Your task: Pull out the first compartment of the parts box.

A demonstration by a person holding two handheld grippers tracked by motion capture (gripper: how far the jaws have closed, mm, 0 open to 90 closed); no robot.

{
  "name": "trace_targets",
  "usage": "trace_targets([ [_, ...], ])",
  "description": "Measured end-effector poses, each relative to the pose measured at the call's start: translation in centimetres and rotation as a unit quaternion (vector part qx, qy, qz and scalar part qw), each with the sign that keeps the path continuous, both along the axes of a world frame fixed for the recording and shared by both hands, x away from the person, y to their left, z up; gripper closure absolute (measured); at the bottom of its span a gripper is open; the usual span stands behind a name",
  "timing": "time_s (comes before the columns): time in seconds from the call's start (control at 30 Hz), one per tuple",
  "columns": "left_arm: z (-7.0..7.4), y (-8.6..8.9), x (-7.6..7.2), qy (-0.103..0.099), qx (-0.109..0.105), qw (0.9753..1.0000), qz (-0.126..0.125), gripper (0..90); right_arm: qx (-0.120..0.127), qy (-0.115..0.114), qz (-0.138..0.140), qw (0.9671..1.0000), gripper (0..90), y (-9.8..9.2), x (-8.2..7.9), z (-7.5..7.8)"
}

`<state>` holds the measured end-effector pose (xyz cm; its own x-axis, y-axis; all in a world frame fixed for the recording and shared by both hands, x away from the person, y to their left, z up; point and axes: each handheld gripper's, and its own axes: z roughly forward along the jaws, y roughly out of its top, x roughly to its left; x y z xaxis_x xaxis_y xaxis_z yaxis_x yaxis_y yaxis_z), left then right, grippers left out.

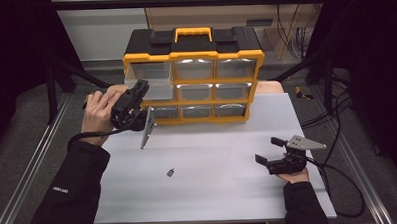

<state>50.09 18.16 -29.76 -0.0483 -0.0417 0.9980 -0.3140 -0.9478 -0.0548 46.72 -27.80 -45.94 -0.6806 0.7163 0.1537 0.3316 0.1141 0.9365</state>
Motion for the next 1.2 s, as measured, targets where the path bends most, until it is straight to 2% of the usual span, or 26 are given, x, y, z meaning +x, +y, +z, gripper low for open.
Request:
trace_targets([
  [0.6, -0.28, 0.16, -0.5, 0.0, -0.007, 1.0, -0.002, 78.7, -0.001, -0.001, 0.001, 1.0, 0.3, 0.0, 0.0, 0.0],
  [1.2, -0.24, 0.17, -0.94, -0.005, -0.002, 1.0, -0.003, 78.8, -0.001, 0.0, 0.0, 1.0, 0.3, 0.05, 0.0, -0.02],
])
